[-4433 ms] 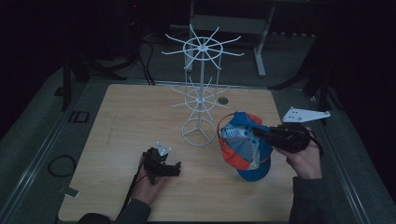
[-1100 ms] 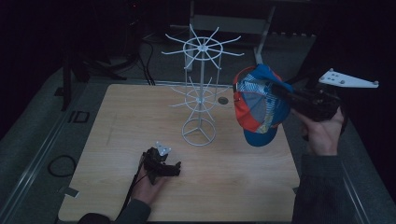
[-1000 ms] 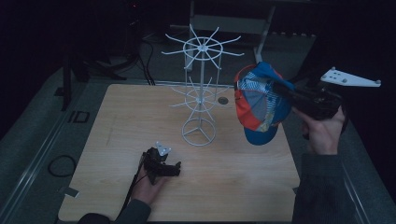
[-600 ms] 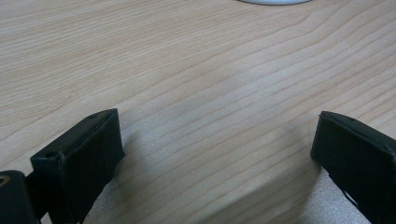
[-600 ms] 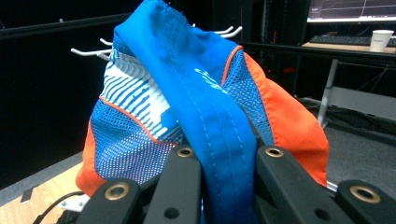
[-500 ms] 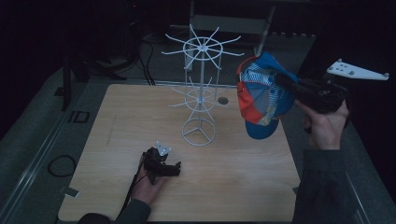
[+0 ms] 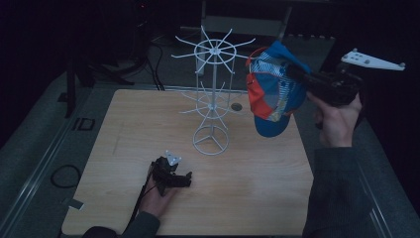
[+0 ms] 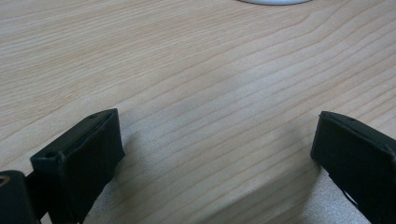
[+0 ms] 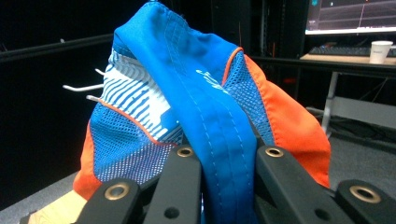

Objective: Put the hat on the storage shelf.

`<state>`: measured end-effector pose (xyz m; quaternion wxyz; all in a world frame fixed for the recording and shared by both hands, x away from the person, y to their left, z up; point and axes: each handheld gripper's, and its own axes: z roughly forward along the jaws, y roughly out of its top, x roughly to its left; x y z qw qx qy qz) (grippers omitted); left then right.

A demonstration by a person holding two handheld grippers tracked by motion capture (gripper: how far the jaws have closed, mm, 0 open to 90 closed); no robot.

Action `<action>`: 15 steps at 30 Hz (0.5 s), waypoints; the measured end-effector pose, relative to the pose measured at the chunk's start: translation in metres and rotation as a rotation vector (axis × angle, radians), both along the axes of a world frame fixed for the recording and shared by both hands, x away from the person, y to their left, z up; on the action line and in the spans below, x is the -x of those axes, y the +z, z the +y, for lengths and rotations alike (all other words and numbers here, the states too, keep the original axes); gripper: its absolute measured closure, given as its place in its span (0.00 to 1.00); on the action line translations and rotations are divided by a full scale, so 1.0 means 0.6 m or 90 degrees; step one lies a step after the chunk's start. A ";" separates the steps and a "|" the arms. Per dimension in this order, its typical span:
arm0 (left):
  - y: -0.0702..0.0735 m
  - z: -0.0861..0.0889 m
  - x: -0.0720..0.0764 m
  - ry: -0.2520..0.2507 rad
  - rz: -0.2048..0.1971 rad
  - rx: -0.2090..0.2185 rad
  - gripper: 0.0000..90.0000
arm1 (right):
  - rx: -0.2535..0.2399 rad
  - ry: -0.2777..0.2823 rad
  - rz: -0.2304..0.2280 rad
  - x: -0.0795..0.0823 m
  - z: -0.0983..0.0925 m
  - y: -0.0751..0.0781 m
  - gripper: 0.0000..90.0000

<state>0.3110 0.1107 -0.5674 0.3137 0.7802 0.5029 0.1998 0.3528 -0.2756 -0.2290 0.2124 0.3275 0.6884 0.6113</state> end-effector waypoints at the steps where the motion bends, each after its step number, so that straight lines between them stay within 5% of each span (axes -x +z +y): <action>1: 0.000 0.000 0.000 -0.001 0.000 -0.001 0.03 | 0.000 0.000 0.000 0.000 0.000 0.000 0.94; 4: 0.000 0.000 0.000 0.000 0.000 0.000 0.03 | 0.004 0.002 0.023 -0.017 0.009 -0.010 0.94; 8: 0.000 0.000 0.000 0.001 0.001 0.001 0.03 | 0.047 0.036 0.065 -0.032 0.026 -0.030 0.92; 11: 0.000 0.000 0.000 0.001 0.000 0.002 0.03 | 0.103 0.025 0.097 -0.036 0.037 -0.047 0.77; 15: 0.000 0.000 0.000 0.000 0.001 0.002 0.03 | 0.120 0.014 0.099 -0.031 0.038 -0.054 0.54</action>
